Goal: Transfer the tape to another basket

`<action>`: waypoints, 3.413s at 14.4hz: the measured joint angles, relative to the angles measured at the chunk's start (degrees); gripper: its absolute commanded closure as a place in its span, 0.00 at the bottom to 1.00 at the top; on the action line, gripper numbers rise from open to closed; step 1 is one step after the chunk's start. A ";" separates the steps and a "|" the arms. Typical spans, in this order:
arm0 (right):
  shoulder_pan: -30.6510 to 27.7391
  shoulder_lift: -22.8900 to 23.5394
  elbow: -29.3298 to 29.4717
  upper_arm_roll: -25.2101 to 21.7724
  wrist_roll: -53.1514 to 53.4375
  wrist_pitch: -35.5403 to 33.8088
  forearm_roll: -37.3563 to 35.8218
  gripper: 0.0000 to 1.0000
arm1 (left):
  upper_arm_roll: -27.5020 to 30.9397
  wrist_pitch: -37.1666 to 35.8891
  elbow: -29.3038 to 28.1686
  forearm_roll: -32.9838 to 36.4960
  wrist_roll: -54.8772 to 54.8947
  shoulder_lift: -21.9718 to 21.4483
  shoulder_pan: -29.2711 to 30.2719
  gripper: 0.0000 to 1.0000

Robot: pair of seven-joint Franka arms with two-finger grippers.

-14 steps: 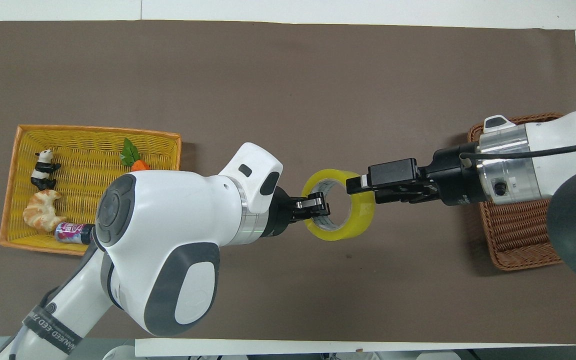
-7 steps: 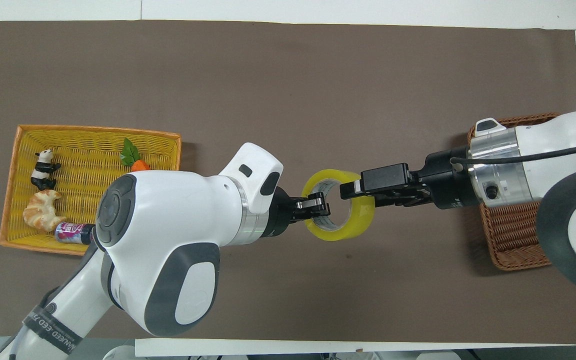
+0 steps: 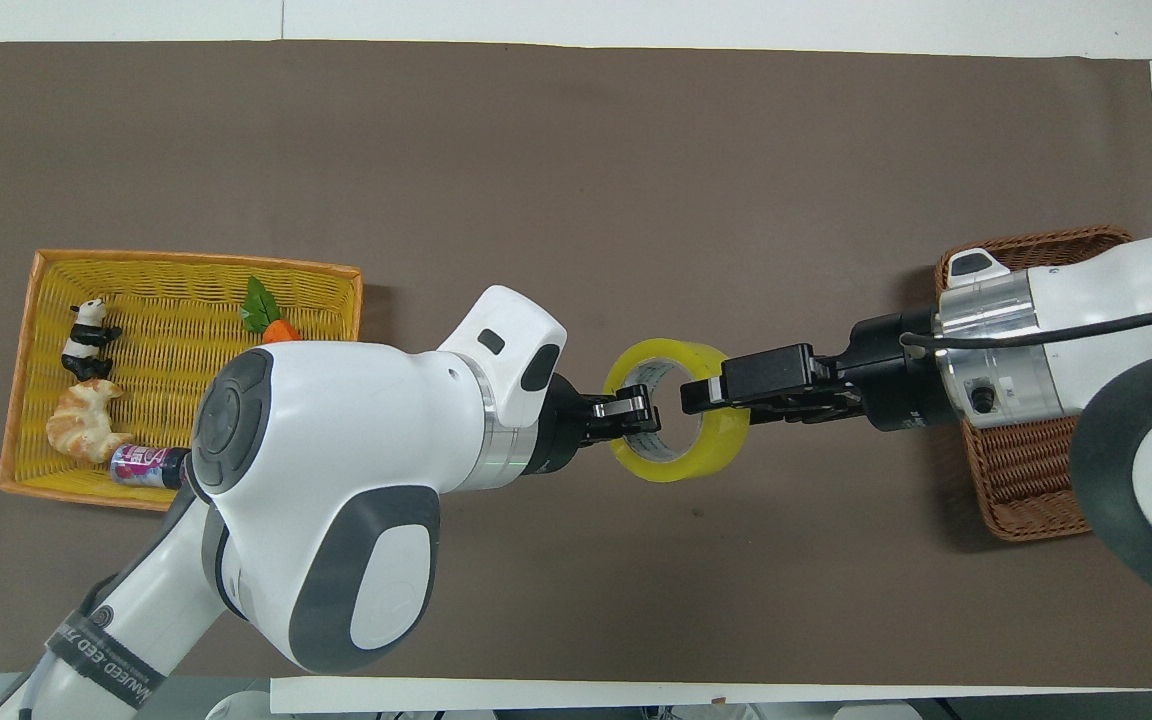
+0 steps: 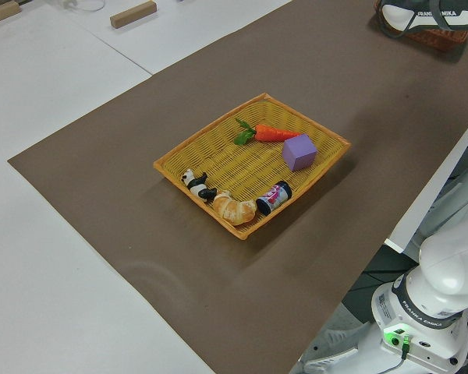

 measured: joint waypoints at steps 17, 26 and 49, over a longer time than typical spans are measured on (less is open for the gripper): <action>-0.07 -0.14 -0.61 -0.04 -2.78 0.12 -0.82 0.98 | 0.18 -0.32 0.03 0.22 -0.04 -0.04 -0.01 0.94; -1.37 -0.17 -0.75 -0.16 -2.84 0.06 -2.55 1.00 | 1.36 -26.23 13.43 8.36 -3.26 -2.37 8.78 0.01; -45.95 37.95 29.51 -1.03 -50.88 -30.90 -18.86 1.00 | 0.14 -43.53 15.22 39.49 30.42 -3.09 56.96 0.01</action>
